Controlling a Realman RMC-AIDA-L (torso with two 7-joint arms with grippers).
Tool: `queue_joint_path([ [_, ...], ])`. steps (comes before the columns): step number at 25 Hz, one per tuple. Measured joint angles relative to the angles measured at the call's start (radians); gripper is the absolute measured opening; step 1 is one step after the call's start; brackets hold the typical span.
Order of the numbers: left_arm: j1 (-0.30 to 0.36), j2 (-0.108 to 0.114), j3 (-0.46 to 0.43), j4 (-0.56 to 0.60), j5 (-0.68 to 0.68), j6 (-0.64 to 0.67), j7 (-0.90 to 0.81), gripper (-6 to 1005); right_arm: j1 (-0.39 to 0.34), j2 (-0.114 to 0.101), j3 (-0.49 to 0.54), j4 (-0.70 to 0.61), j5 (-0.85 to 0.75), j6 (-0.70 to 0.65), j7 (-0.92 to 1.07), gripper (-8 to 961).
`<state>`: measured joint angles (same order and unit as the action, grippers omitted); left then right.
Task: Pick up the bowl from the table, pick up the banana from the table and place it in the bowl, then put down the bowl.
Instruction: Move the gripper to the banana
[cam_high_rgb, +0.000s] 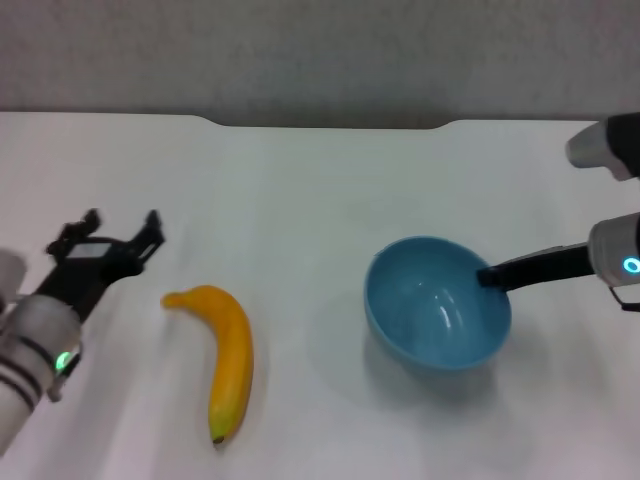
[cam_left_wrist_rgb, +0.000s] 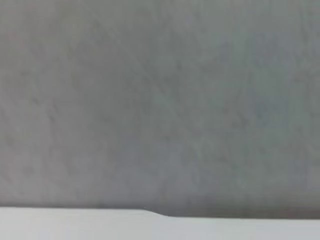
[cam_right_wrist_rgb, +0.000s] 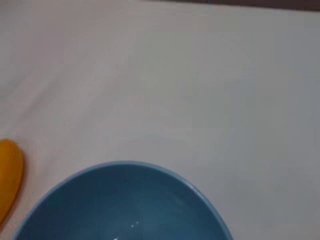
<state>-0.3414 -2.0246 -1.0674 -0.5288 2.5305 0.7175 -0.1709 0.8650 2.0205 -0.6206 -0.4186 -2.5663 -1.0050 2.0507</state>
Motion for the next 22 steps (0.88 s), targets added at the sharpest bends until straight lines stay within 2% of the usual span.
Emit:
queue_joint_path([
  [8, 0.021, 0.028, -0.055, -0.338, 0.001, -0.469, 0.1, 850, -0.06, 0.001, -0.016, -0.085, 0.057, -0.027, 0.001, 36],
  [10, 0.034, 0.024, -0.094, -0.417, 0.001, -0.58, 0.155, 851, -0.07, 0.001, -0.023, -0.095, 0.066, -0.027, 0.003, 36],
  [14, 0.039, 0.0, -0.19, -0.53, -0.004, -0.815, 0.242, 853, -0.081, 0.001, -0.028, -0.114, 0.071, -0.028, 0.006, 36],
  [17, 0.023, -0.004, -0.245, -0.596, -0.008, -1.023, 0.268, 854, -0.083, 0.001, -0.042, -0.129, 0.072, -0.028, 0.017, 36],
  [22, 0.015, -0.004, -0.271, -0.638, 0.0, -1.157, 0.264, 857, -0.101, 0.0, -0.068, -0.162, 0.084, -0.028, 0.039, 36],
])
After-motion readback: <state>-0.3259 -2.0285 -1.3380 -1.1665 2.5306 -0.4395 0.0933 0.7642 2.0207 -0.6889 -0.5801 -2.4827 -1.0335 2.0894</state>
